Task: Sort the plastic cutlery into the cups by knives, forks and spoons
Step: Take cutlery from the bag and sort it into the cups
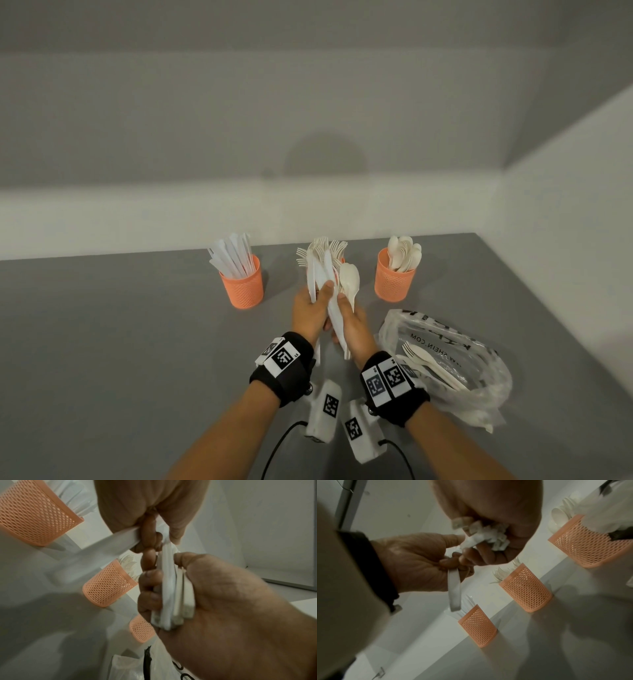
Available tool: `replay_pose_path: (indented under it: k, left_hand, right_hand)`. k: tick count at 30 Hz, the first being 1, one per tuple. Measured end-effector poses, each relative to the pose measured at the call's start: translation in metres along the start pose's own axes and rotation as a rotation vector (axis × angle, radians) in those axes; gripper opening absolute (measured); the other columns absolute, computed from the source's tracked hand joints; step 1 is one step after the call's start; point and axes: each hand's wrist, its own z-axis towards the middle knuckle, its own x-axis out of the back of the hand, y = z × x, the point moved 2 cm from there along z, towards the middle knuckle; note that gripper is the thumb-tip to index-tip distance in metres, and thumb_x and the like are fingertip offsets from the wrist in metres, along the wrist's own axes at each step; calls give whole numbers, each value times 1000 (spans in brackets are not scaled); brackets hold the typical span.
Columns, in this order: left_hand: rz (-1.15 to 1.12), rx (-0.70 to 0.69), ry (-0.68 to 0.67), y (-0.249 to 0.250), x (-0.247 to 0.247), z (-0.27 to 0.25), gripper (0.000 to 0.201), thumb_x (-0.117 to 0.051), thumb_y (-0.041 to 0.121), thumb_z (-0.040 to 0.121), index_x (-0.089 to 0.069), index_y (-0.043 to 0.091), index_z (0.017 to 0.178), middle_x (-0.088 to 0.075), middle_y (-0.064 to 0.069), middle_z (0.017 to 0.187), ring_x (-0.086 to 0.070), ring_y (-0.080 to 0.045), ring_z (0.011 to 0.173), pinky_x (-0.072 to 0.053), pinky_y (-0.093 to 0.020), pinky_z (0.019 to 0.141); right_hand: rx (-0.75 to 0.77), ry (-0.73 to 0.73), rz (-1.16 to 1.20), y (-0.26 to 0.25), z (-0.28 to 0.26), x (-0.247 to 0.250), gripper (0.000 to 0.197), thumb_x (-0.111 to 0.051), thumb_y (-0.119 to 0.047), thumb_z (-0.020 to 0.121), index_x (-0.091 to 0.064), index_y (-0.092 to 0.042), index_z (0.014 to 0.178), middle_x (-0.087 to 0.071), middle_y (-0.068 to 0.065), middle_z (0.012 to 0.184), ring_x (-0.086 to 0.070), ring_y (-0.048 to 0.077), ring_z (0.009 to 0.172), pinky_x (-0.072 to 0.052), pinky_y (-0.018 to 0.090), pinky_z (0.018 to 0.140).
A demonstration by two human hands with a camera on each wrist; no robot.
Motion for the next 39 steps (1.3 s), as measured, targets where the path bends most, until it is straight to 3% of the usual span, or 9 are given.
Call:
replay_pose_path:
  k: [8, 12, 15, 18, 20, 22, 28, 31, 39]
  left_hand:
    - [1, 29, 28, -3, -4, 5, 18, -52, 20, 94, -59, 4, 89, -60, -11, 68, -56, -14, 47, -43, -24, 45]
    - [17, 28, 78, -5, -7, 8, 25, -42, 19, 96, -58, 5, 110, -66, -13, 99, -64, -28, 91, -53, -40, 83]
    - [70, -3, 128, -2, -4, 7, 30, -36, 28, 99, -57, 7, 92, -64, -10, 85, -62, -24, 81, -50, -34, 77]
    - [54, -20, 240, 6, 6, 10, 37, -32, 32, 100, -48, 10, 75, -55, -2, 65, -54, -14, 60, -42, -26, 61]
    - [3, 0, 276, 8, 15, 16, 35, -34, 31, 100, -45, 11, 74, -53, -1, 58, -54, -11, 49, -44, -22, 52]
    - [-99, 45, 271, 7, 23, 21, 25, -40, 25, 99, -43, 9, 80, -45, 1, 49, -46, -6, 32, -39, -17, 37]
    - [-112, 220, 31, 7, 25, 15, 21, -59, 22, 89, -52, 15, 70, -27, 8, 37, -21, -5, 28, -19, -14, 31]
    - [-89, 243, -61, 7, 17, 7, 18, -60, 29, 88, -59, 11, 83, -28, 9, 37, -21, -4, 29, -18, -15, 32]
    - [55, 160, -62, 13, 12, 5, 19, -65, 21, 85, -59, 16, 68, -46, 8, 39, -29, -2, 27, -23, -14, 32]
  right_hand:
    - [19, -31, -10, -1, 0, 1, 22, -42, -30, 98, -58, -15, 104, -54, -2, 60, -51, 5, 46, -39, 21, 43]
    - [-4, -18, 75, 1, 2, 1, 15, -44, -26, 98, -57, -31, 102, -67, 1, 102, -64, 16, 95, -51, 33, 88]
    - [-33, 21, 14, 1, 3, 3, 19, -43, -25, 99, -59, -22, 107, -66, 5, 108, -61, 22, 105, -47, 36, 97]
    - [-75, 61, -38, 0, 4, 7, 25, -42, -28, 98, -60, -13, 90, -61, 7, 75, -59, 21, 72, -49, 28, 68]
    - [-133, 41, 26, -1, 2, 11, 24, -40, -28, 99, -53, -13, 85, -42, 0, 55, -41, 11, 44, -36, 20, 45]
    - [-176, -25, 97, -2, 1, 14, 22, -44, -33, 97, -52, -15, 88, -34, -6, 46, -30, 5, 34, -28, 17, 35]
    - [-340, -269, 258, -6, -1, 13, 9, -47, -23, 94, -53, -17, 91, -29, -7, 35, -24, 4, 26, -23, 16, 30]
    - [-434, -367, 372, -7, -1, 11, 18, -37, -21, 95, -55, -16, 97, -36, -7, 36, -27, 4, 24, -25, 14, 27]
    - [-479, -447, 300, -9, -1, 13, 26, -35, -28, 96, -57, -17, 103, -51, -3, 46, -28, 3, 24, -25, 12, 27]
